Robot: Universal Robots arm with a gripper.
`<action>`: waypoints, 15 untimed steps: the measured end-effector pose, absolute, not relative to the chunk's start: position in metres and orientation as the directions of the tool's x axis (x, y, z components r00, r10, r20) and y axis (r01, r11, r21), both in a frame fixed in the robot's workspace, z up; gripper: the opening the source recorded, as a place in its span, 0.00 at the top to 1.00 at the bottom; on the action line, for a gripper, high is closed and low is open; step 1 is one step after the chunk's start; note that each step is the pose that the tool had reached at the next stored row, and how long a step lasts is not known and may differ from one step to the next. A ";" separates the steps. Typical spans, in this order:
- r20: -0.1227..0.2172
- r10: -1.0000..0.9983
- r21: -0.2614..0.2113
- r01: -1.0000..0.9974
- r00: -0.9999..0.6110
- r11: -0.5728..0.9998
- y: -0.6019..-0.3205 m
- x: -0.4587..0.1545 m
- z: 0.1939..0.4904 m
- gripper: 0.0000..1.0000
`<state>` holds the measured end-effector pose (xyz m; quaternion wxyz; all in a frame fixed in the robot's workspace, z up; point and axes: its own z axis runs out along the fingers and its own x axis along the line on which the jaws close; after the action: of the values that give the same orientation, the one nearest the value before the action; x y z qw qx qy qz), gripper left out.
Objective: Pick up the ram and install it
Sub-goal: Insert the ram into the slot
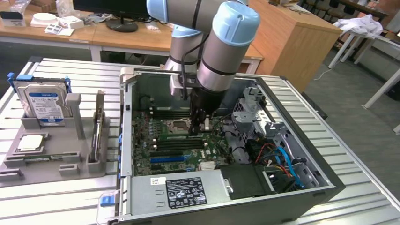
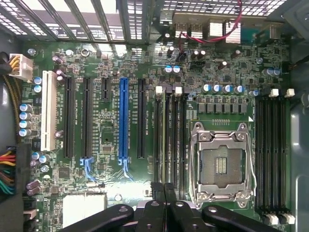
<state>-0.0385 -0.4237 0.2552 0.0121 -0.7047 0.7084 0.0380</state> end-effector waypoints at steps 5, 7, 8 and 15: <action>-0.070 -0.997 0.037 -0.999 -0.006 0.004 -0.423 -0.038 0.255 0.89; -0.071 -0.997 0.037 -0.999 -0.006 0.004 -0.423 -0.038 0.254 0.89; -0.071 -0.997 0.037 -0.999 -0.006 0.004 -0.423 -0.038 0.254 0.89; -0.070 -0.998 0.037 -0.999 -0.006 0.004 -0.423 -0.038 0.251 0.89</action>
<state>-0.0385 -0.4231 0.2513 0.0120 -0.7047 0.7084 0.0379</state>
